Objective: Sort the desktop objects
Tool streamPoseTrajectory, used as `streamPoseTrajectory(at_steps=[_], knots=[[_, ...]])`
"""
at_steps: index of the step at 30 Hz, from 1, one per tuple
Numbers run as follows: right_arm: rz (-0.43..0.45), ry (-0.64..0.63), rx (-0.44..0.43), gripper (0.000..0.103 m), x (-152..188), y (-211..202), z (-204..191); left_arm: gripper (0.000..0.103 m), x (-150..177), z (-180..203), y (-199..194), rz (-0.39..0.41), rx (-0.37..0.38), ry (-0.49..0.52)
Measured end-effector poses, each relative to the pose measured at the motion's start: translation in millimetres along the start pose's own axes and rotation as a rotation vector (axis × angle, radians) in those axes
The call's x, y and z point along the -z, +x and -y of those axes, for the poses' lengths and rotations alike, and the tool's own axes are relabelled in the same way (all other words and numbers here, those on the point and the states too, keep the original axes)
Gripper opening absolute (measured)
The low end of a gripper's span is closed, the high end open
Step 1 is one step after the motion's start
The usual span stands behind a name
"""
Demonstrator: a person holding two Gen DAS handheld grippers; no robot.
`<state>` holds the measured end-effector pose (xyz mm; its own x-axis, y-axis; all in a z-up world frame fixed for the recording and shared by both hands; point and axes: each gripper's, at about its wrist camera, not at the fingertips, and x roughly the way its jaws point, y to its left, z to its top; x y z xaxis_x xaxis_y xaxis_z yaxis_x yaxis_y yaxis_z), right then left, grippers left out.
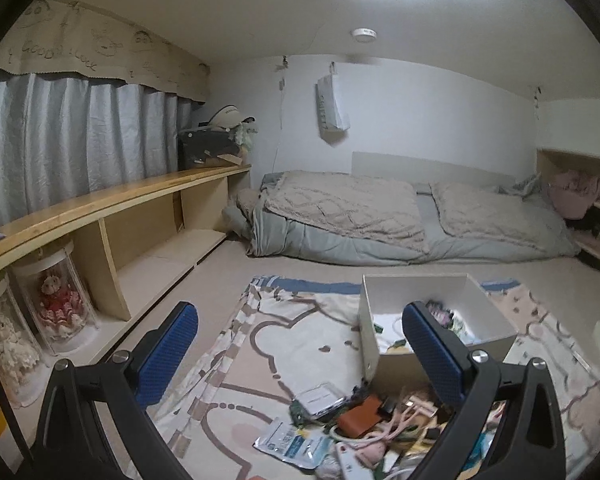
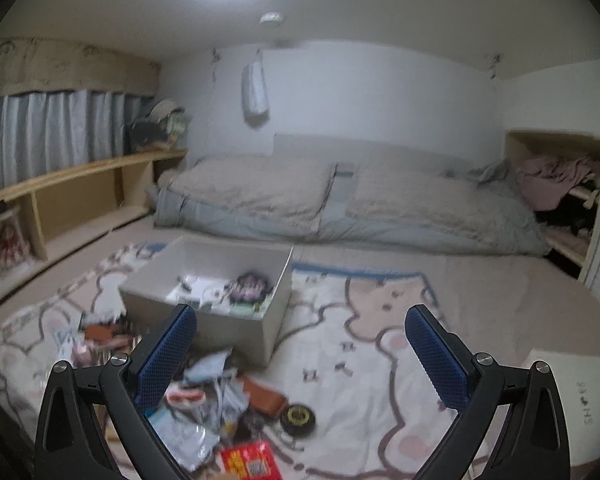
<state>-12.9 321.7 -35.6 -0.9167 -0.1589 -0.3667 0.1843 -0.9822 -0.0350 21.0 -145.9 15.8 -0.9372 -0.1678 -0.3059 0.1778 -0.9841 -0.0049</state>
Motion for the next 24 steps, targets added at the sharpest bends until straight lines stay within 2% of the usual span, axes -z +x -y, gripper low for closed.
streamPoseTrajectory(at_steps=[5, 11, 19, 24], knots=[[-0.065, 0.031, -0.031, 0.103, 39.5, 17.1, 5.0, 0.103, 36.6, -0.2, 12.2, -0.044, 0.042, 0.068], [-0.158, 0.061, -0.039, 0.103, 82.1, 33.2, 5.1, 0.103, 73.2, 0.2, 21.8, -0.095, 0.099, 0.059], [-0.280, 0.078, -0.045, 0.103, 127.3, 44.8, 0.0, 0.103, 122.2, 11.7, 38.0, -0.248, 0.158, 0.110], [-0.362, 0.078, -0.102, 0.103, 147.0, 49.9, -6.7, 0.103, 146.1, 23.9, 46.3, -0.338, 0.231, 0.128]])
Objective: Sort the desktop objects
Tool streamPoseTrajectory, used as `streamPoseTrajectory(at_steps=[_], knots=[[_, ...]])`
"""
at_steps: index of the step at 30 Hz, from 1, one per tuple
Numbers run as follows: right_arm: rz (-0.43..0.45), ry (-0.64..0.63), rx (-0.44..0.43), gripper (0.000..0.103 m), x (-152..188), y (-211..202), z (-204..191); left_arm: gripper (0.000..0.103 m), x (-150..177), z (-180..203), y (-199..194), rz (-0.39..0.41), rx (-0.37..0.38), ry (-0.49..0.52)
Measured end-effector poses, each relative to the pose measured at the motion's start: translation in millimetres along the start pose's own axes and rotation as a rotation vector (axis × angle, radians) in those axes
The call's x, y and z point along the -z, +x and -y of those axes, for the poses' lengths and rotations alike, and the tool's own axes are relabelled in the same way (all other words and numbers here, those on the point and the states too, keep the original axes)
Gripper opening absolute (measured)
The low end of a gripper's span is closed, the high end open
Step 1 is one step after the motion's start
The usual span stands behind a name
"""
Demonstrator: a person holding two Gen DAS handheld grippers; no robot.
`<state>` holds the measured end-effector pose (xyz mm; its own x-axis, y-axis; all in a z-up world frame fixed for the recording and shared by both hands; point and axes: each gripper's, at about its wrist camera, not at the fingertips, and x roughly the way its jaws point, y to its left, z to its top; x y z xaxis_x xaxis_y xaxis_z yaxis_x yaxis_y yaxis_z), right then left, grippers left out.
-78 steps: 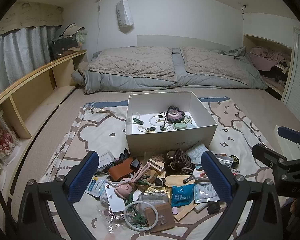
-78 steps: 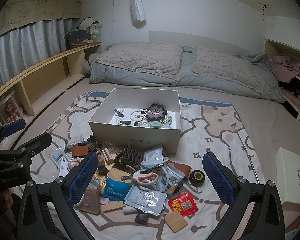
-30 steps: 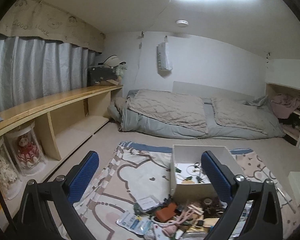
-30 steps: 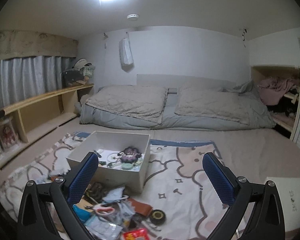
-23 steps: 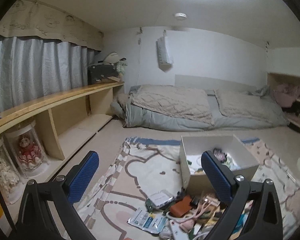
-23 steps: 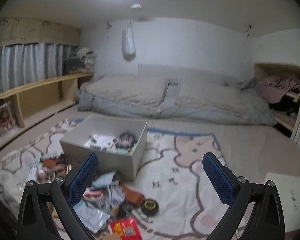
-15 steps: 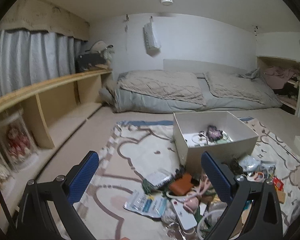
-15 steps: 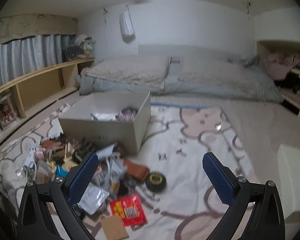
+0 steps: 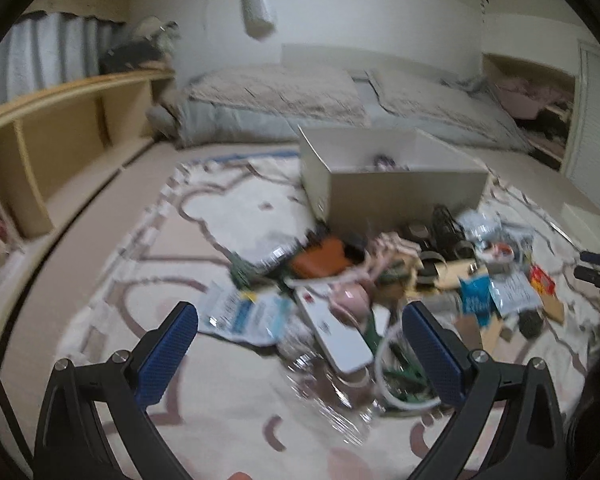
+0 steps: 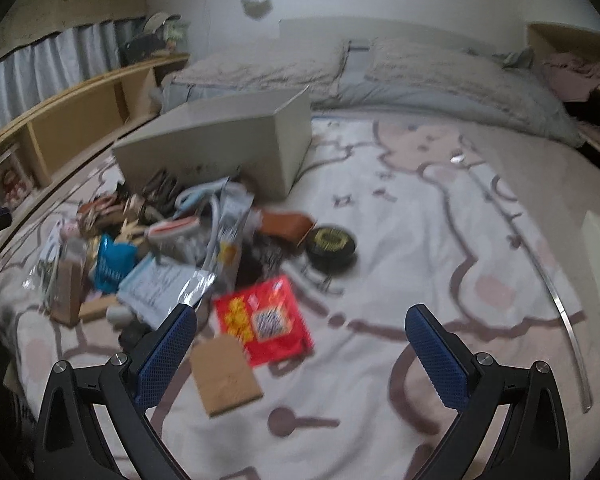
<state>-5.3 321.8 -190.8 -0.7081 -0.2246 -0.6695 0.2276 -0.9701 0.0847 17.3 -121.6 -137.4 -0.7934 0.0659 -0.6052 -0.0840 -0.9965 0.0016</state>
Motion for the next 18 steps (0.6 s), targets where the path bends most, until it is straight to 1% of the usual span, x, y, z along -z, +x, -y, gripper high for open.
streamPoseTrajectory(at_steps=[9, 14, 18], knots=[[-0.080, -0.144, -0.055, 0.103, 19.7, 14.9, -30.1, 0.103, 25.3, 25.9, 29.1, -0.146, 0.060, 0.086], [-0.114, -0.153, -0.059, 0.103, 25.0, 27.2, -35.3, 0.103, 38.4, 35.6, 43.4, -0.200, 0.048, 0.125], [-0.162, -0.167, -0.037, 0.103, 30.5, 39.7, -39.5, 0.103, 45.4, 41.3, 56.7, -0.249, 0.035, 0.139]])
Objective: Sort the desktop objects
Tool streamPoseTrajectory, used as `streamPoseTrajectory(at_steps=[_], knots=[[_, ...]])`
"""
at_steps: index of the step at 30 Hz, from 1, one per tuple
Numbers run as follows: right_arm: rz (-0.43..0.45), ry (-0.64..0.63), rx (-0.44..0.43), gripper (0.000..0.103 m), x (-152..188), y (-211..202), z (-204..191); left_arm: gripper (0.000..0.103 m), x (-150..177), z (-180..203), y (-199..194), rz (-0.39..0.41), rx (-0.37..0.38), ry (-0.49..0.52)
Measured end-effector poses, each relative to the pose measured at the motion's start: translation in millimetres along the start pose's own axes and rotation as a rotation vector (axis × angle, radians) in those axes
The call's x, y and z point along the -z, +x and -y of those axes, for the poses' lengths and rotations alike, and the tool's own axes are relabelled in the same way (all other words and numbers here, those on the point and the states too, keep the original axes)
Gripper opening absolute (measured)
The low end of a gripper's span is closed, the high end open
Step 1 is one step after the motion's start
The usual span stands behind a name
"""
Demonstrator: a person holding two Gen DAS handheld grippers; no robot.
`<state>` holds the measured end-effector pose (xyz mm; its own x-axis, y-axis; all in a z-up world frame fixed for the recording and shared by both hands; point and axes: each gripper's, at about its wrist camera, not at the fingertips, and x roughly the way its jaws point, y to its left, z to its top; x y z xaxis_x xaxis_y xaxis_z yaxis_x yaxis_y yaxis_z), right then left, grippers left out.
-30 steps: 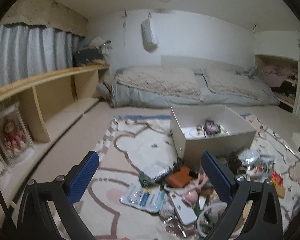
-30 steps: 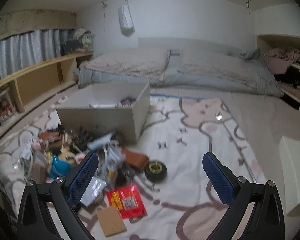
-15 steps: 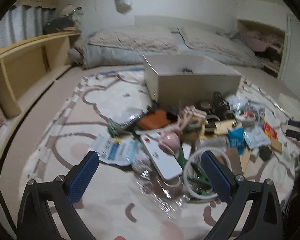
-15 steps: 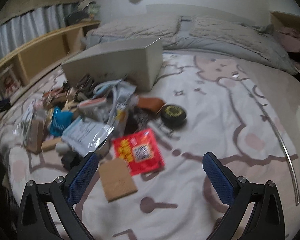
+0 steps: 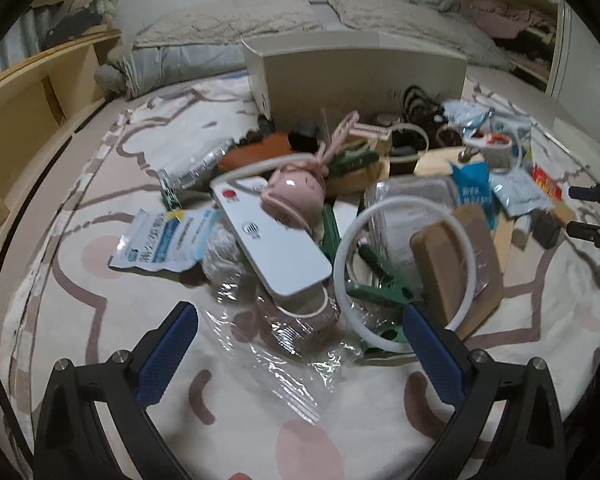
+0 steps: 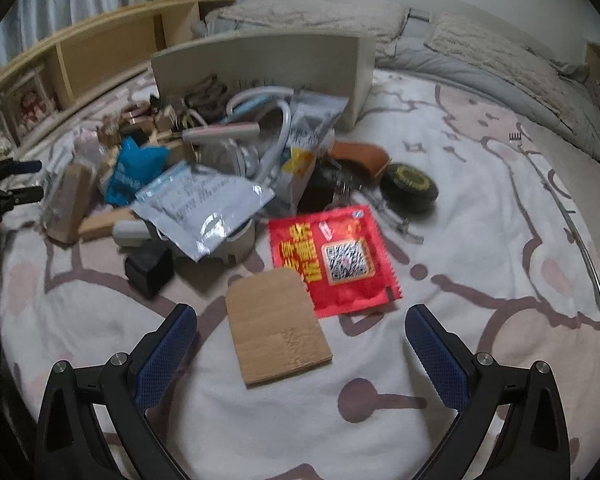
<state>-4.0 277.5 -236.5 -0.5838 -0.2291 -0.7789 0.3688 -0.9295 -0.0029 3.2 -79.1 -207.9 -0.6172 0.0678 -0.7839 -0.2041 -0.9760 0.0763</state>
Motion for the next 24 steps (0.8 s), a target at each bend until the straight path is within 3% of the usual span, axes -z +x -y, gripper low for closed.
streamPoseTrajectory(at_steps=[6, 15, 21, 24], knots=[[-0.020, 0.001, 0.012, 0.103, 7.1, 8.0, -1.0, 0.103, 9.6, 1.4, 6.3, -0.047, -0.030, 0.032], [-0.023, 0.011, 0.033, 0.103, 8.9, 10.1, -3.3, 0.103, 15.7, -14.6, 4.1, -0.066, -0.072, 0.001], [-0.029, 0.024, 0.023, 0.103, 8.5, 11.7, -0.9, 0.103, 17.5, -2.7, 3.6, -0.075, -0.090, 0.080], [-0.028, 0.028, 0.018, 0.103, 9.6, 12.4, -0.6, 0.103, 19.4, -8.9, 0.4, -0.078, -0.097, 0.070]])
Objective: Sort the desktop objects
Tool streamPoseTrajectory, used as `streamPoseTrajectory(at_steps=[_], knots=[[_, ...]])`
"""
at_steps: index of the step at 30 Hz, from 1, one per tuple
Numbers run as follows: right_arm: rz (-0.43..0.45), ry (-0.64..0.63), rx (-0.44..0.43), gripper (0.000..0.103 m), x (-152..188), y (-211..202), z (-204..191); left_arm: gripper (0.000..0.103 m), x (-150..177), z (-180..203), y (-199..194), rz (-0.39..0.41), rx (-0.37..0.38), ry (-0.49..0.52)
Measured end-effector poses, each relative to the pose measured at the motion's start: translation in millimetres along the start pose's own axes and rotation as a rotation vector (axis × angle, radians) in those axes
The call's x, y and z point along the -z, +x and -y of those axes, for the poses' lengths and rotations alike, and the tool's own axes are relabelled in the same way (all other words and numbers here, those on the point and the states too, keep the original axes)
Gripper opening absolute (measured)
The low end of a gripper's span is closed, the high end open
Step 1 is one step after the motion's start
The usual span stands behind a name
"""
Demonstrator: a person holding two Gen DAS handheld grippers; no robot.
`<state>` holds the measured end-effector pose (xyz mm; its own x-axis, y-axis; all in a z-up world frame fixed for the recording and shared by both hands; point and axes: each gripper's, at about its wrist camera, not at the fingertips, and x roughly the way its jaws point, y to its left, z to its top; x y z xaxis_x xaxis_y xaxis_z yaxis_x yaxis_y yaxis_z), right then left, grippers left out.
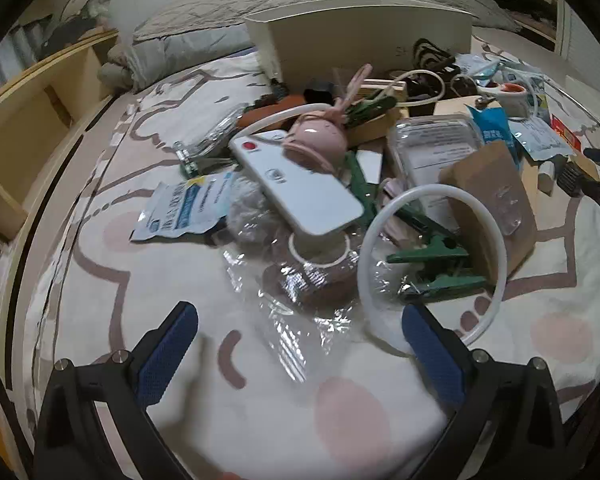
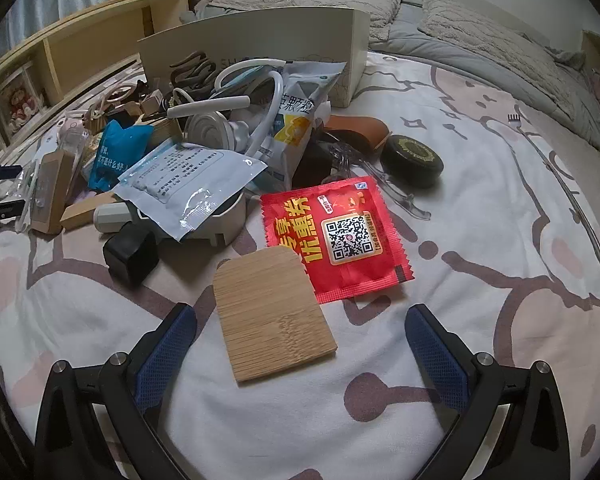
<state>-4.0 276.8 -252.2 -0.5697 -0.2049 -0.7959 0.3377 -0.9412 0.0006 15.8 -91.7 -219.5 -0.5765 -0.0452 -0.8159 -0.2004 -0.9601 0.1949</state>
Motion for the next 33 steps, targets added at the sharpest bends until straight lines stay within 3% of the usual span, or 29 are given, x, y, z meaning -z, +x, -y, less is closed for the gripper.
streamPoseTrajectory(at_steps=[10, 28, 33], knots=[[0.008, 0.008, -0.016, 0.103, 1.1, 2.1, 2.4, 0.103, 16.4, -35.3, -8.5, -0.020, -0.075, -0.061], [-0.002, 0.023, -0.033, 0.103, 0.2, 4.5, 3.9, 0.103, 40.8, -135.9, -6.6, -0.071, -0.288, -0.233], [-0.005, 0.025, -0.038, 0.103, -0.2, 5.4, 4.9, 0.103, 45.4, -144.6, -25.0, -0.017, -0.227, -0.299]])
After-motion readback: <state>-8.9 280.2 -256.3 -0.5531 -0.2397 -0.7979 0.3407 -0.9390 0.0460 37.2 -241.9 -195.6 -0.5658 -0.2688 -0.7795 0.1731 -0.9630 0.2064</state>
